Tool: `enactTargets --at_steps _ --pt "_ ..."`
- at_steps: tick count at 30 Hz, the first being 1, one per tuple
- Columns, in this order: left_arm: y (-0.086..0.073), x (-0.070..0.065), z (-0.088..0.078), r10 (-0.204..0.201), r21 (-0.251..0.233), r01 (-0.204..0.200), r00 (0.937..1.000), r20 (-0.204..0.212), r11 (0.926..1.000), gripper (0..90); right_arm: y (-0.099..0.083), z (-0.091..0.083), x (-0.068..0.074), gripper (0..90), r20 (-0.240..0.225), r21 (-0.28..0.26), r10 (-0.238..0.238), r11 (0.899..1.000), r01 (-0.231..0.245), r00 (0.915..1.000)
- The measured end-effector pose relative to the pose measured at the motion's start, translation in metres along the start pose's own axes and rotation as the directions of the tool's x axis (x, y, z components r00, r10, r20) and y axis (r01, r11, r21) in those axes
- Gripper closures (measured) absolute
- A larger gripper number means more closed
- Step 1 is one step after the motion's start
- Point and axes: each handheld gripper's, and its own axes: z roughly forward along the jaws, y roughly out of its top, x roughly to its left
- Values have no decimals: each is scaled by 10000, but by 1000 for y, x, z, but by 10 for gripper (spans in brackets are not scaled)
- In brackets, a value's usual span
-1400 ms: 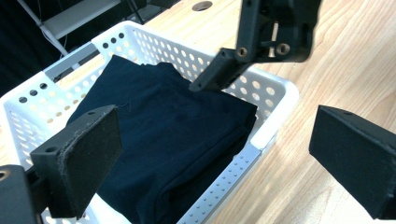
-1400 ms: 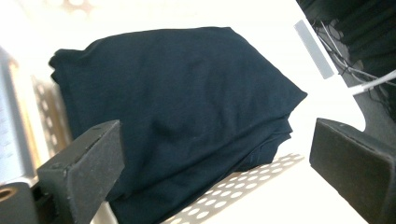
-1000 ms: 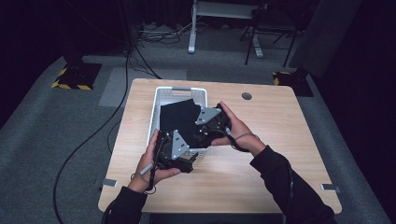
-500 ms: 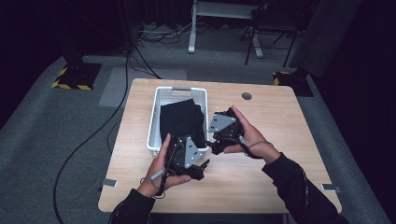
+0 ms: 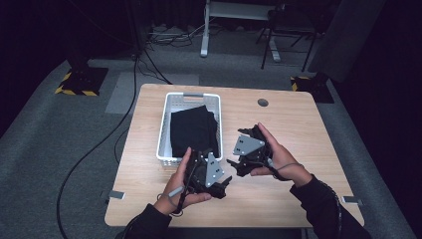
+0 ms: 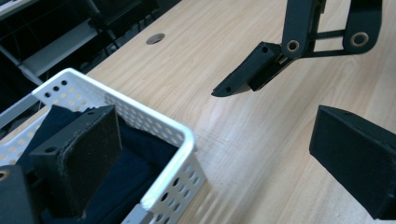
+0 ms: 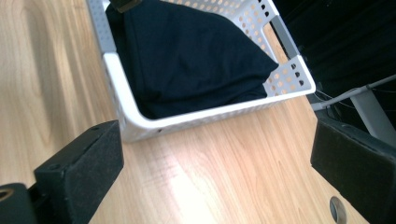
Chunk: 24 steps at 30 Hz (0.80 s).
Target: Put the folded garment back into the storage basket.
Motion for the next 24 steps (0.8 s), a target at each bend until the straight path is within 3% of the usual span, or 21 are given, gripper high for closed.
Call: enactTargets --at_steps 7,12,13,14,17,24 --pt "1 -14 8 238 183 -244 9992 311 9995 8 -21 -12 7 26 235 83 -2 10000 0 9997" --pt "1 -14 8 238 183 -244 9992 311 9995 8 -23 -12 7 26 278 80 4 10000 -6 9996" --pt "-2 -24 18 567 358 -598 9949 832 9976 8 -23 -12 7 26 278 80 4 10000 -6 9996" --pt "-3 -25 20 569 406 -609 9941 920 9973 11 -48 -21 14 26 682 79 95 9999 -100 9976" --pt "-6 -29 25 678 588 -748 9912 1135 9955 16 -60 -25 17 24 804 210 68 9997 -85 9967" --pt "-11 -36 38 775 899 -924 9846 1569 9917 19 -93 -28 24 24 634 466 619 9968 -649 9961"
